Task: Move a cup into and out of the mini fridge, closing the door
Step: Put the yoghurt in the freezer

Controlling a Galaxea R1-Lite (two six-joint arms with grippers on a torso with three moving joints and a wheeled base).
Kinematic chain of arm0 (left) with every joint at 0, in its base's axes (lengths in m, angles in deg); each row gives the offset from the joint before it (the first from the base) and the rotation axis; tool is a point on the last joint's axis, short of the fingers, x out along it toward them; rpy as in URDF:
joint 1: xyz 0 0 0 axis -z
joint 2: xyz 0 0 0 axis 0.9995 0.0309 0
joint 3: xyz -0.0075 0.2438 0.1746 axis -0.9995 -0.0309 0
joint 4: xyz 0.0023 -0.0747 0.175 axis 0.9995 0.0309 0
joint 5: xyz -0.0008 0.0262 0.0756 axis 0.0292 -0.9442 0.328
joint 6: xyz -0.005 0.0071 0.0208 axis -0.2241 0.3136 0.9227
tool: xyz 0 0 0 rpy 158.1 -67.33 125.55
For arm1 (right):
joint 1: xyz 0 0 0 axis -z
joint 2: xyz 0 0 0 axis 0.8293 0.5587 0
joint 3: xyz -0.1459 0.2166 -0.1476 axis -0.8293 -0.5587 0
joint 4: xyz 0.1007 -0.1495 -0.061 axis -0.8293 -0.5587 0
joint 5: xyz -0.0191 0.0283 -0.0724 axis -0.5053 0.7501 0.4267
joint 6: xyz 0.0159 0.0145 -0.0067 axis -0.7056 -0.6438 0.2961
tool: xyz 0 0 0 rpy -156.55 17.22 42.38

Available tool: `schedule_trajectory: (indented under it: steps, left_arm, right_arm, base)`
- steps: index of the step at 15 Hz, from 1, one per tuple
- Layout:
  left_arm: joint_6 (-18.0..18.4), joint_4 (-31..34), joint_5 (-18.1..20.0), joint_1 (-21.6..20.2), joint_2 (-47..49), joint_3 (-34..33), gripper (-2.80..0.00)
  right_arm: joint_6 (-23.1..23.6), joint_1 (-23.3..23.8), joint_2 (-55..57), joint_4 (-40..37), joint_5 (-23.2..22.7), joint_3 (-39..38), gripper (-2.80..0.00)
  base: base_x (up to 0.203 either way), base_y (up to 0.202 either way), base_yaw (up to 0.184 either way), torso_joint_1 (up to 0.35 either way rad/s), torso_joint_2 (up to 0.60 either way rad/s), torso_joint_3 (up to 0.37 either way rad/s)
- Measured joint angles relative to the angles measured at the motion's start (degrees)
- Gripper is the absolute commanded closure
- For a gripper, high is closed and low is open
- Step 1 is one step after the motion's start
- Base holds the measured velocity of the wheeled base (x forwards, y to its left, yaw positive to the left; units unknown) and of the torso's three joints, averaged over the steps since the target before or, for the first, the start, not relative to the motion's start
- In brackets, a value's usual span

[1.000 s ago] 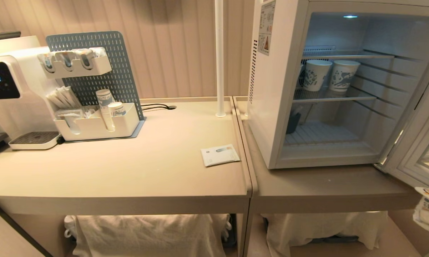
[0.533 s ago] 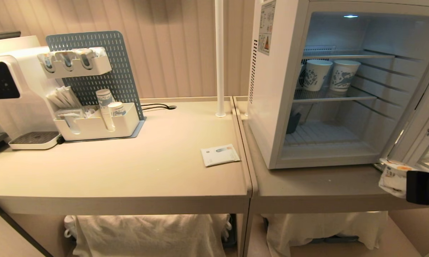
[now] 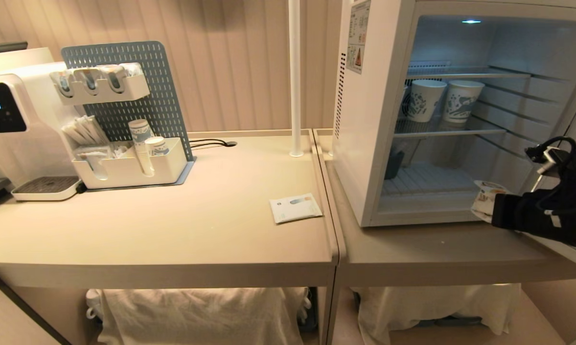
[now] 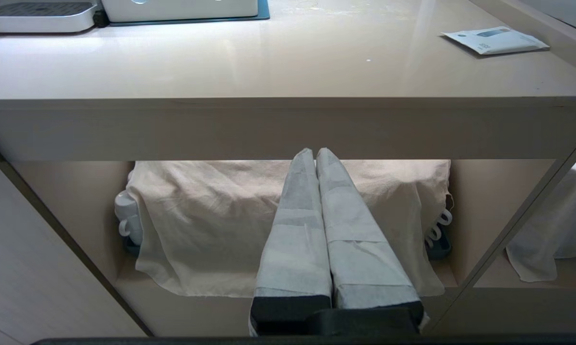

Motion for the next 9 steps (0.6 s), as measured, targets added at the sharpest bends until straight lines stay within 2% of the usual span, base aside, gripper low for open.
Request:
schedule_trajectory:
  steps: [4,7,9]
  left_arm:
    - [0.0,0.0,0.0,0.0,0.0,0.0,0.0]
    - [0.0,0.0,0.0,0.0,0.0,0.0,0.0]
    - [0.0,0.0,0.0,0.0,0.0,0.0,0.0]
  right_arm:
    - [0.2,0.2,7.9,6.8,1.9,4.4,0.0]
    - [-0.1,0.3,13.1,8.1,6.0,8.6,0.0]
    - [-0.4,0.2,16.5,8.6,7.1,11.6,0.0]
  base:
    - [0.0,0.0,0.0,0.0,0.0,0.0]
    - [0.0,0.0,0.0,0.0,0.0,0.0]
    - [0.0,0.0,0.0,0.0,0.0,0.0]
